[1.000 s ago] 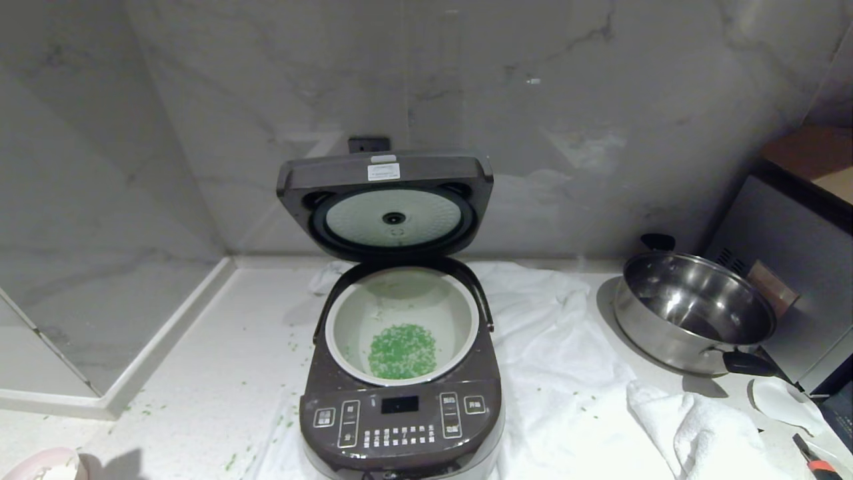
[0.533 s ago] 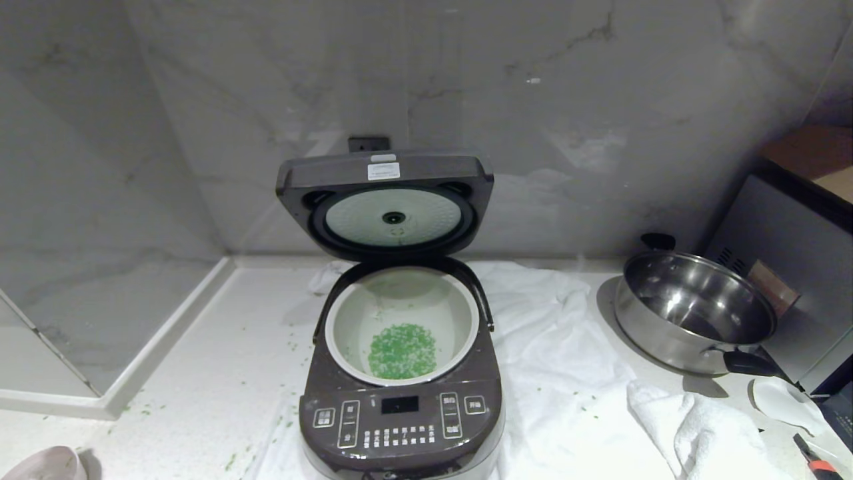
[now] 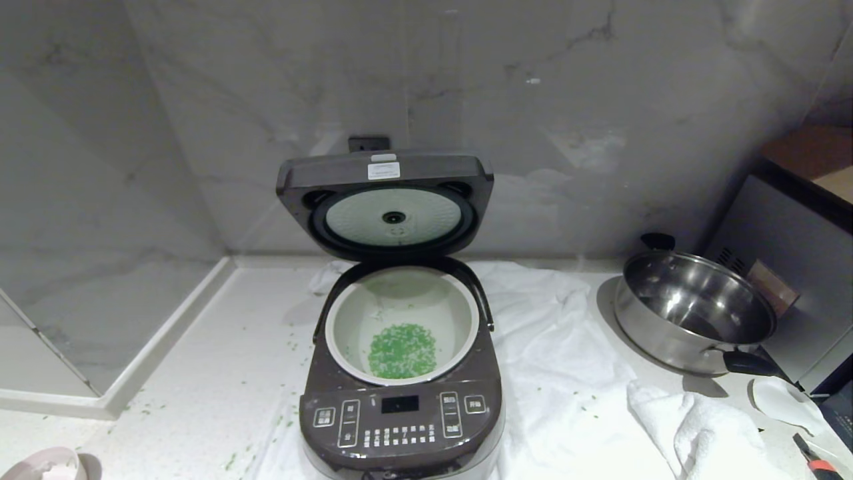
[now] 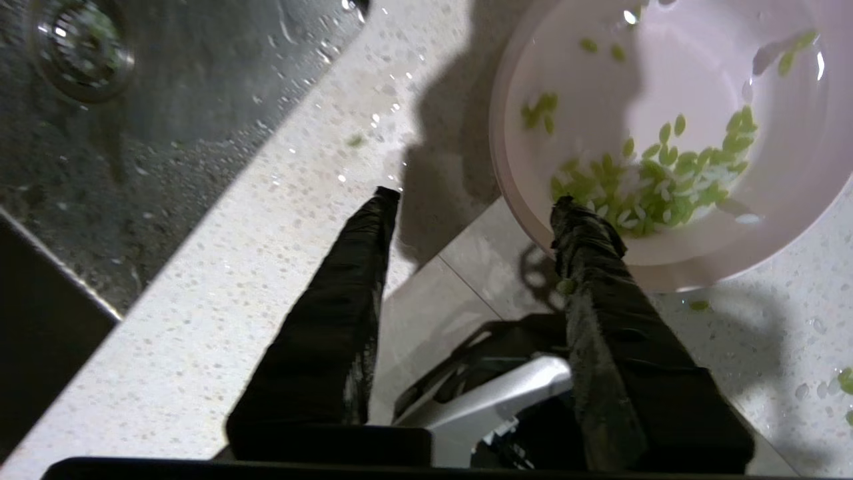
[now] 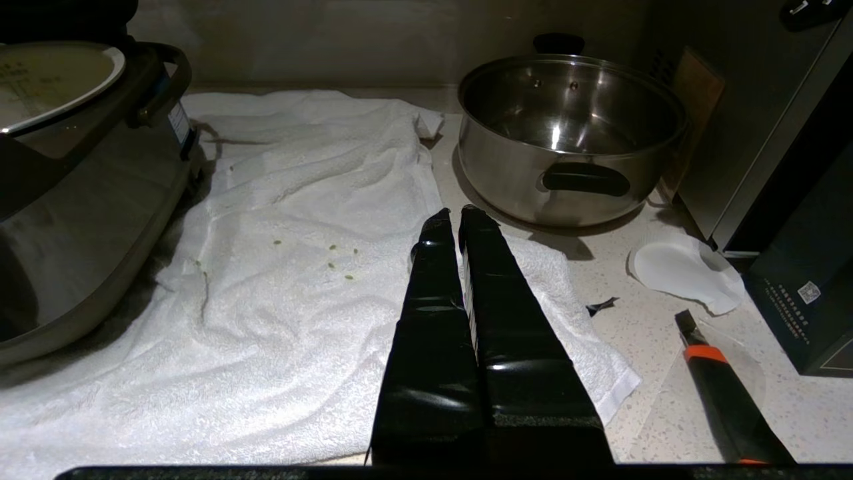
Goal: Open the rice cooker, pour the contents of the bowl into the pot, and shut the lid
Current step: Pick up the bowl on the table
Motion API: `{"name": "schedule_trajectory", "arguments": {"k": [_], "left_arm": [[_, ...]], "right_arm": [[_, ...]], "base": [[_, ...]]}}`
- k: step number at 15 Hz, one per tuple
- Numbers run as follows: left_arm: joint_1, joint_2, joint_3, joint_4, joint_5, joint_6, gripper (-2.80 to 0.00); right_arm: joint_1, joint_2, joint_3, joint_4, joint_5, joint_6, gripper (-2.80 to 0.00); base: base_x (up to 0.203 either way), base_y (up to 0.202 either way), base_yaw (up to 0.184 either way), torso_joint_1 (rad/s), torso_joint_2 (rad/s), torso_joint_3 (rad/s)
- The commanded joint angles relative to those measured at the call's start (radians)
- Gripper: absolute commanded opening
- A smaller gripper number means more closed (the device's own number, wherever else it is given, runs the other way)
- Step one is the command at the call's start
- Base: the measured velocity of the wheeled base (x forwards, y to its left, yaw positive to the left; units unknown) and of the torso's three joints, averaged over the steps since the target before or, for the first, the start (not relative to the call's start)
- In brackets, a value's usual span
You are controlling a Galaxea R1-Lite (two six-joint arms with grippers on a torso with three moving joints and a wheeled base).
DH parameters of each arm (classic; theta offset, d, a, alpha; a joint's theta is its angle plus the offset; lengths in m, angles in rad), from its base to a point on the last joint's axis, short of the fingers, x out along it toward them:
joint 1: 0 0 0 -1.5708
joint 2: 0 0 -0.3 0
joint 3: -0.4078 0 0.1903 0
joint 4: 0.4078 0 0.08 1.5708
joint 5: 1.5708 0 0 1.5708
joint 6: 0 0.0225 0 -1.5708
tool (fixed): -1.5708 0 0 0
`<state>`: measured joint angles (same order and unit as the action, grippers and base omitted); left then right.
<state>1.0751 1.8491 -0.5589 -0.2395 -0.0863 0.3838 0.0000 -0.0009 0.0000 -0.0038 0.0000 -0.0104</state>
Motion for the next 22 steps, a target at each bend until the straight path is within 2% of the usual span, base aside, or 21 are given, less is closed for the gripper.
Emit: {"name": "schedule_trajectory", "arguments": {"k": [1, 5, 11, 16, 22], "left_arm": [[-0.001, 0.067, 0.003, 0.000, -0.022, 0.000, 0.00], [-0.032, 0.065, 0.019, 0.000, -0.035, -0.005, 0.00], [-0.032, 0.112, 0.005, -0.006, -0.030, -0.013, 0.00], [-0.025, 0.196, 0.020, -0.170, -0.018, -0.023, 0.00], [-0.020, 0.203, 0.042, -0.167, -0.023, -0.025, 0.00]], "right_arm": [[0.000, 0.001, 0.002, 0.000, 0.000, 0.000, -2.80], [0.000, 0.001, 0.002, -0.001, 0.000, 0.000, -2.80], [0.000, 0.001, 0.002, -0.001, 0.000, 0.000, -2.80], [0.000, 0.001, 0.002, 0.001, 0.000, 0.000, -2.80], [0.000, 0.001, 0.002, -0.001, 0.000, 0.000, -2.80]], "base": [[0.000, 0.000, 0.000, 0.000, 0.00, 0.000], [0.000, 0.000, 0.000, 0.000, 0.00, 0.000], [0.000, 0.000, 0.000, 0.000, 0.00, 0.000], [0.000, 0.000, 0.000, 0.000, 0.00, 0.000], [0.000, 0.000, 0.000, 0.000, 0.00, 0.000]]}}
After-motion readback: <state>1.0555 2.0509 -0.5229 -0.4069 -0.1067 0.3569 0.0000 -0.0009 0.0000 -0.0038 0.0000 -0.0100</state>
